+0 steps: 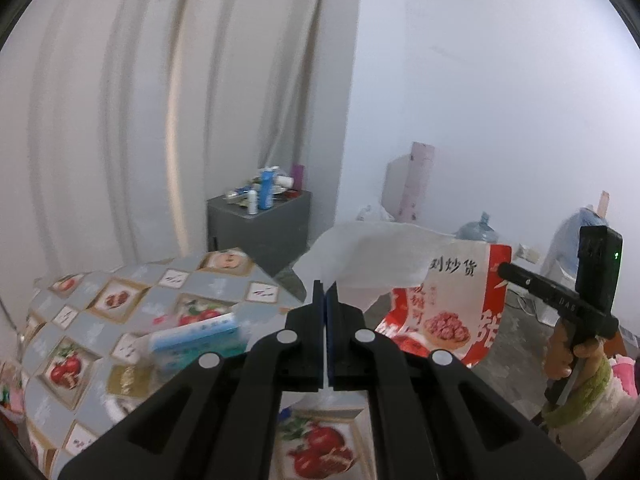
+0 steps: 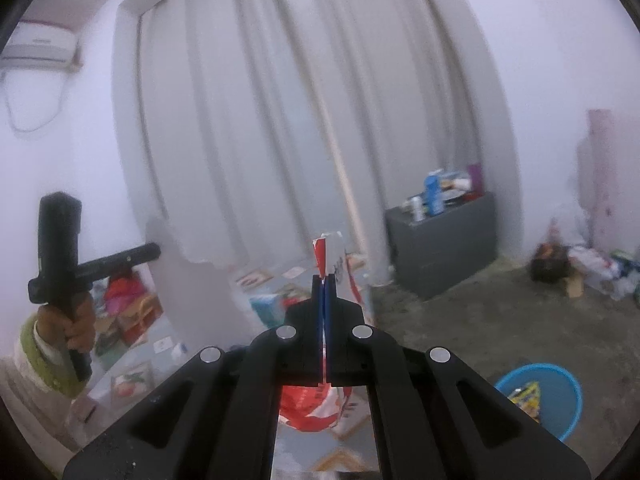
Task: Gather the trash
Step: 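Lift the paper bag and wrapper and carry both over the blue wastebasket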
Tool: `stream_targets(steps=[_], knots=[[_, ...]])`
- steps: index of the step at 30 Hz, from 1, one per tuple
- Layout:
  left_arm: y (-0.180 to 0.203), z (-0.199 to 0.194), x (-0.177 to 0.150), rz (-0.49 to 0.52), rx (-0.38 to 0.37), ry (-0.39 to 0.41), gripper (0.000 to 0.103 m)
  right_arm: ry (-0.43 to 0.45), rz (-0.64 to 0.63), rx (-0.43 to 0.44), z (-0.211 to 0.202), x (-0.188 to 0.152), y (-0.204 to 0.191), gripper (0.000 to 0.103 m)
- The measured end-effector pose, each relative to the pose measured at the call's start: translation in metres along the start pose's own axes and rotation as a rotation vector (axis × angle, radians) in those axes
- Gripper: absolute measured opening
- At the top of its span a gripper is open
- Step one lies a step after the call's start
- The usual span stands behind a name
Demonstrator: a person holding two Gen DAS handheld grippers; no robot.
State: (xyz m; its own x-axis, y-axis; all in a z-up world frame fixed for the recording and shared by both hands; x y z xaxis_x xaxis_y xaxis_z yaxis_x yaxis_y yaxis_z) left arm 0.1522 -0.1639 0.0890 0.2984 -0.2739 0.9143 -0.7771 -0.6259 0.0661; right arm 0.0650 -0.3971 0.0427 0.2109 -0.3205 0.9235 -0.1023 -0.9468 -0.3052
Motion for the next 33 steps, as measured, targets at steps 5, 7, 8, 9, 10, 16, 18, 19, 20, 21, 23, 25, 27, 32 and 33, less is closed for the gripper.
stream_targets(steps=[5,7,8,9,10,16,18,19,20,21,23,25,27,32,33], knots=[[0.027,0.030,0.007,0.033,-0.041,-0.028,0.000,0.033,0.019,-0.093,-0.022,0.003,0.038,0.000],[0.038,0.045,0.008,0.043,-0.059,-0.044,0.000,0.041,0.032,-0.125,-0.028,0.002,0.053,0.000],[0.043,0.051,0.009,0.047,-0.067,-0.050,0.000,0.043,0.039,-0.145,-0.032,0.000,0.062,0.000],[0.048,0.055,0.009,0.051,-0.074,-0.054,0.000,0.044,0.043,-0.166,-0.036,-0.001,0.070,0.000],[0.057,0.064,0.010,0.060,-0.088,-0.062,0.000,0.042,0.046,-0.187,-0.039,-0.003,0.077,0.000],[0.099,0.110,0.015,0.115,-0.159,-0.091,0.000,0.016,0.063,-0.296,-0.050,-0.017,0.118,0.000],[0.122,0.132,0.016,0.141,-0.192,-0.106,0.001,0.003,0.069,-0.331,-0.048,-0.021,0.131,0.000],[0.129,0.140,0.016,0.147,-0.202,-0.112,0.001,-0.004,0.077,-0.344,-0.046,-0.024,0.139,0.000],[0.141,0.152,0.015,0.156,-0.218,-0.125,0.001,-0.009,0.084,-0.354,-0.048,-0.027,0.143,0.000],[0.150,0.160,0.015,0.162,-0.232,-0.136,0.001,-0.020,0.093,-0.369,-0.047,-0.032,0.152,0.000],[0.172,0.188,0.008,0.168,-0.270,-0.179,0.001,-0.042,0.109,-0.396,-0.048,-0.042,0.168,0.000],[0.193,0.219,-0.002,0.171,-0.302,-0.229,0.001,-0.066,0.129,-0.417,-0.045,-0.052,0.183,0.000],[0.209,0.249,-0.016,0.169,-0.318,-0.285,0.001,-0.105,0.147,-0.447,-0.035,-0.066,0.202,0.000],[0.244,0.321,-0.052,0.213,-0.303,-0.410,0.001,-0.204,0.210,-0.472,-0.016,-0.105,0.243,0.000],[0.252,0.338,-0.062,0.219,-0.298,-0.442,0.001,-0.221,0.226,-0.478,-0.011,-0.113,0.252,0.000]])
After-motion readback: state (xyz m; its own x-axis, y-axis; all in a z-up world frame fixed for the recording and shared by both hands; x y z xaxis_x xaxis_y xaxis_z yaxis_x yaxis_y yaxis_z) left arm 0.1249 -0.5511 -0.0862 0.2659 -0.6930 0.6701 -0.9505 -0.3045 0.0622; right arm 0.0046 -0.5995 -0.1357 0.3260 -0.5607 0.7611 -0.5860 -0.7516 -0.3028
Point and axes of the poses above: each gripper's, at about its wrist camera, not at the fingertips, and z roughly the way its jaws point, y to its right, x to its top, the point moved 10 cm from there along z, roughly the way its jaws point, and after that the axes turned 4 degrees about x, right-handed, at the moved point
